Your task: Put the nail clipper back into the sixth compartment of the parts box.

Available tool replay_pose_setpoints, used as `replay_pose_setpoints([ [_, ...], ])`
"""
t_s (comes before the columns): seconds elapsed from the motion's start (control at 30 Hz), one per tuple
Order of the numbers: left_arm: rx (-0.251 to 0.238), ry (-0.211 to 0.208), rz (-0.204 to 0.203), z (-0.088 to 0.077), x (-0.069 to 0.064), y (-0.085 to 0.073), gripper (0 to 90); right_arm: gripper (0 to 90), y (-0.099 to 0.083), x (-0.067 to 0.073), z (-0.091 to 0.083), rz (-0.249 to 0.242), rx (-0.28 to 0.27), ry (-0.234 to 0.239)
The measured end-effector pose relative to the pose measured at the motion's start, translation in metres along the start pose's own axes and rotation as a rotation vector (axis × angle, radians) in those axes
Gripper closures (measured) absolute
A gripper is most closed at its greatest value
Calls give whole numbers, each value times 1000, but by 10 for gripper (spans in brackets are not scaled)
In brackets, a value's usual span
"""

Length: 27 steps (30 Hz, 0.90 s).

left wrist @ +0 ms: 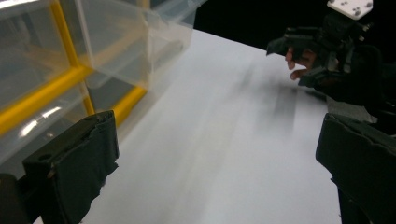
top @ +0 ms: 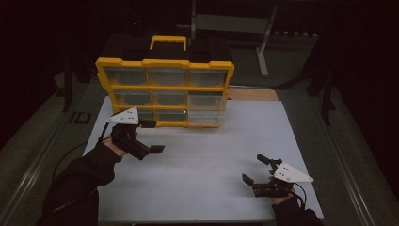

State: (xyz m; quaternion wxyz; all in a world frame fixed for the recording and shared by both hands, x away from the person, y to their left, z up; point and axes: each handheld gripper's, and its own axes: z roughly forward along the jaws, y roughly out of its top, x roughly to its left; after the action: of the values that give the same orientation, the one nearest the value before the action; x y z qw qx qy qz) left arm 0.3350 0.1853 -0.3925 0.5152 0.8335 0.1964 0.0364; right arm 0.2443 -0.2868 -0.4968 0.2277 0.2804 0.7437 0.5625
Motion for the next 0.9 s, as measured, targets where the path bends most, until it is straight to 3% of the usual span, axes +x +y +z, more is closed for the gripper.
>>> replay_pose_setpoints([
  [0.9,-65,45,-45,-10,-25,-77,4,93,0,1,1,-2,8,3],
])
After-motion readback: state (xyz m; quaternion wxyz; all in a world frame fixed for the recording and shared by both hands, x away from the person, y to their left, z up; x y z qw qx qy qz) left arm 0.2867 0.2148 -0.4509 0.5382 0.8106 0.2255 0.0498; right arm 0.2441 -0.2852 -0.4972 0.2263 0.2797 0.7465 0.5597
